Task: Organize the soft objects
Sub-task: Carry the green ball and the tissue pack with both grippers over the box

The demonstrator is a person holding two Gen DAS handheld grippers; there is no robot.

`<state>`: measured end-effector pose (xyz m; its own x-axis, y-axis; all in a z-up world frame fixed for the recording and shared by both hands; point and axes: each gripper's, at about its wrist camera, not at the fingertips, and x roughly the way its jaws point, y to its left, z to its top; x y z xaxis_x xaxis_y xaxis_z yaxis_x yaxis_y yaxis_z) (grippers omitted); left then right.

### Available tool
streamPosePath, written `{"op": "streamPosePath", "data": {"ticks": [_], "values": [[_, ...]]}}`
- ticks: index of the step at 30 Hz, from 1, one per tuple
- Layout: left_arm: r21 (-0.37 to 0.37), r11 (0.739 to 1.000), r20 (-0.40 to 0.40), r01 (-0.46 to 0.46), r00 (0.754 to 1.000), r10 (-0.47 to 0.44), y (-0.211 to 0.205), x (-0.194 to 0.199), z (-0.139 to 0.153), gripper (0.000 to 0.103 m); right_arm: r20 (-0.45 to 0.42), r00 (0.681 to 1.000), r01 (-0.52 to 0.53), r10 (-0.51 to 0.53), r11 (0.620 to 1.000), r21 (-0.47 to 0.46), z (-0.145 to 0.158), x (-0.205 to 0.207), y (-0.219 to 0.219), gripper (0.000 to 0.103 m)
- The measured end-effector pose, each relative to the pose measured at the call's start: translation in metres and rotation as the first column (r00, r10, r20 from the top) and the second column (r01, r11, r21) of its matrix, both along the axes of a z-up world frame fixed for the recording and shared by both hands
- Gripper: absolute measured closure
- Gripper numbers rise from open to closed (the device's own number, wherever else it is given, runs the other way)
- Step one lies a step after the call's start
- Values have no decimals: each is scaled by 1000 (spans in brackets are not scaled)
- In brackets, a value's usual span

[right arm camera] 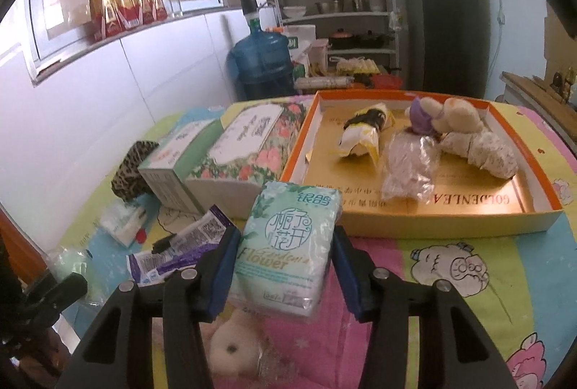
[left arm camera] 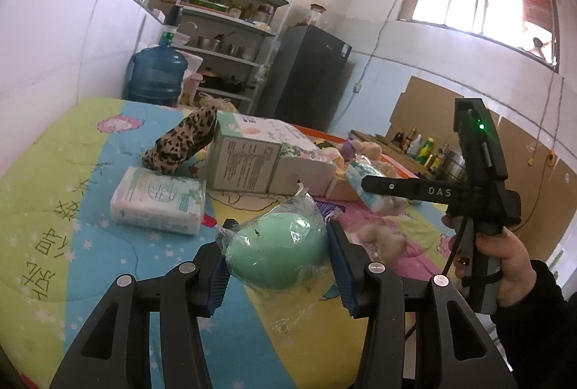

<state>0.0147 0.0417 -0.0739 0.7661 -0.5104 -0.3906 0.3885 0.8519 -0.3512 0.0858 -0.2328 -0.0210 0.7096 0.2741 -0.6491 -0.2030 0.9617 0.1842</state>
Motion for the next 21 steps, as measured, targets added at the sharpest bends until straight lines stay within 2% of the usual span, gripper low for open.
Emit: {"op": "streamPosePath", "data": {"ticks": [13,21], "values": [[42,999,37,34,999,-36,-26,4,22,52,42,999,28,-27,999,-22,11,-13,-24,52],[51,995,47,82,995,-84,-59,19,36,52,56,997,62,-61,998,-8,15,-19,-49,52]]}}
